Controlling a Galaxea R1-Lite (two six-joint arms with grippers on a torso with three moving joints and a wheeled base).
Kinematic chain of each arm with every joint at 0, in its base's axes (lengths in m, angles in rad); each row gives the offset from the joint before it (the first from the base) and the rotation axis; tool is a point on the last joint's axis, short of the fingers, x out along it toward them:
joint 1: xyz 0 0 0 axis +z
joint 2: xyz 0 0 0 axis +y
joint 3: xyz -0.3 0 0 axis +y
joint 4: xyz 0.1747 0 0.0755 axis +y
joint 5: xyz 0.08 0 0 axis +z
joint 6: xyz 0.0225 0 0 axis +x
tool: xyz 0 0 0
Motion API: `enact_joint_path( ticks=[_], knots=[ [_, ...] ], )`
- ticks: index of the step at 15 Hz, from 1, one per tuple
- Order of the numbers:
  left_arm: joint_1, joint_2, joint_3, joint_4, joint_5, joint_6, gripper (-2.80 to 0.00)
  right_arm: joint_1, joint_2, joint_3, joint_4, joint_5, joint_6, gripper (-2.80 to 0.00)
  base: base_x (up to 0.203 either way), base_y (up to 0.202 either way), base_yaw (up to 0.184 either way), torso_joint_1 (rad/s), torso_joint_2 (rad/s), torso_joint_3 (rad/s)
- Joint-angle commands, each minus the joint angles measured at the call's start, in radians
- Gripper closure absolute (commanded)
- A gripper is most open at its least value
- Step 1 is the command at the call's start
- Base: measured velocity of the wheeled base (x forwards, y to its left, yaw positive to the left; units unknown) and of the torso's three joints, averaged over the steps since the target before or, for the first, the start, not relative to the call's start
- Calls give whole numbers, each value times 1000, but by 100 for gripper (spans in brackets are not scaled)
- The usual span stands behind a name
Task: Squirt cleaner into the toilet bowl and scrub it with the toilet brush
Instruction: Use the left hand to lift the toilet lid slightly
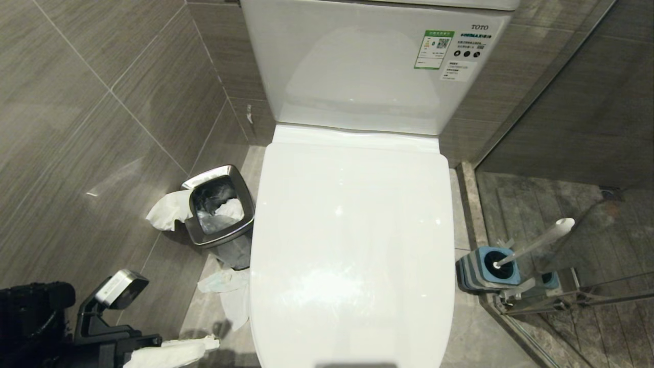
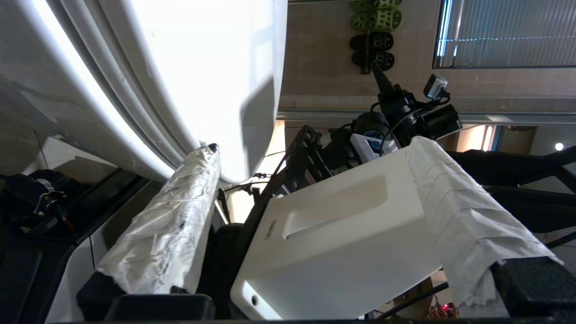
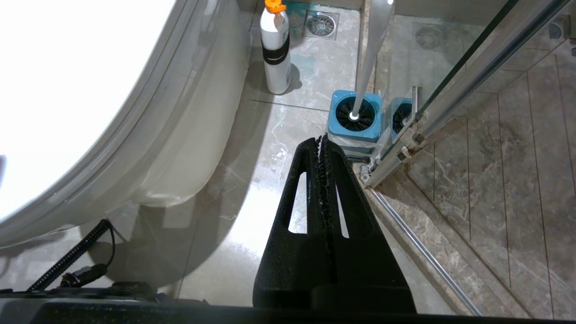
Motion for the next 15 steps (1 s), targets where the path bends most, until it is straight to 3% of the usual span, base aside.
enact_joint_path(
  ticks=[1,3,15],
  knots=[
    [0,23,-3,-5,-18,-1,-280,0,1,0,0,0,0,0,0,0,0,0,0,0],
    [3,36,-3,-7,-65,4,-280,0,1,0,0,0,0,0,0,0,0,0,0,0],
    [101,87,-29,-8,-70,4,-280,0,1,0,0,0,0,0,0,0,0,0,0,0]
  ],
)
